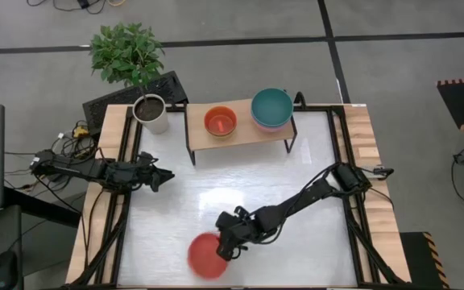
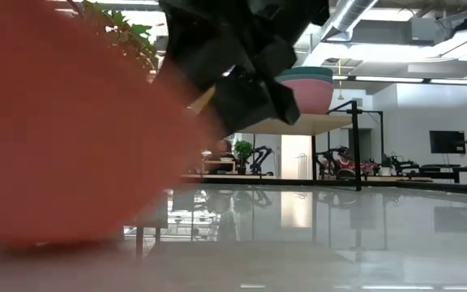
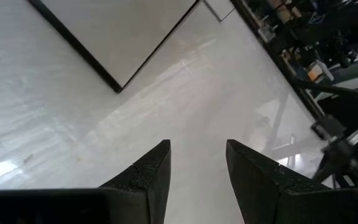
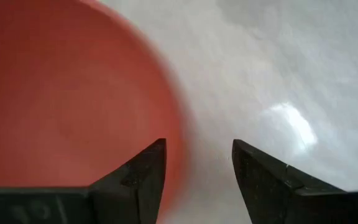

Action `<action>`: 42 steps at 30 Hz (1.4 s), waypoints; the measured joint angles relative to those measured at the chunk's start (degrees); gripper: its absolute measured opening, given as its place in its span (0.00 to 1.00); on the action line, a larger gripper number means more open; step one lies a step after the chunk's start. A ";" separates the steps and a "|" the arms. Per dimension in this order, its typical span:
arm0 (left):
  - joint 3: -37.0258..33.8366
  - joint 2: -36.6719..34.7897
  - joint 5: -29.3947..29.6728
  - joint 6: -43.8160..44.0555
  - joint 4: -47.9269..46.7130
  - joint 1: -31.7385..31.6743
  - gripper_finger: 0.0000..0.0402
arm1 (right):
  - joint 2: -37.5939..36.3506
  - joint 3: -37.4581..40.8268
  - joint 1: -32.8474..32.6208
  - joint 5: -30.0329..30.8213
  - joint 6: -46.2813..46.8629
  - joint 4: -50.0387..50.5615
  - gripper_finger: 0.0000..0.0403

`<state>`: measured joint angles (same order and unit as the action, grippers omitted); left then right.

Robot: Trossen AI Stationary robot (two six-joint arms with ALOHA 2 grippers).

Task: Place and stack bowls onto a shelf
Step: Stack the orange bowl on top of the dark green bowl on the shelf

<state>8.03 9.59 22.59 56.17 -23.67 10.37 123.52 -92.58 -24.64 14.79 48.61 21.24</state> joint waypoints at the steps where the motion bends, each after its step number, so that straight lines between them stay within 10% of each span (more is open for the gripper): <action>1: 0.00 0.05 -0.13 -0.01 -0.02 -0.01 0.35 | 0.00 -0.04 0.13 0.15 0.72 0.43 0.51; 12: 0.00 0.17 -0.37 -1.17 0.01 0.00 0.35 | -0.57 -0.66 1.00 -3.71 0.47 2.25 0.05; 42: 0.00 0.15 -0.66 -1.95 0.03 0.00 0.35 | -7.06 -14.56 8.79 -0.26 -7.12 32.33 0.04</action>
<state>8.03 9.74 21.93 54.22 -23.64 10.37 116.46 -107.13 -15.86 14.52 41.49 53.57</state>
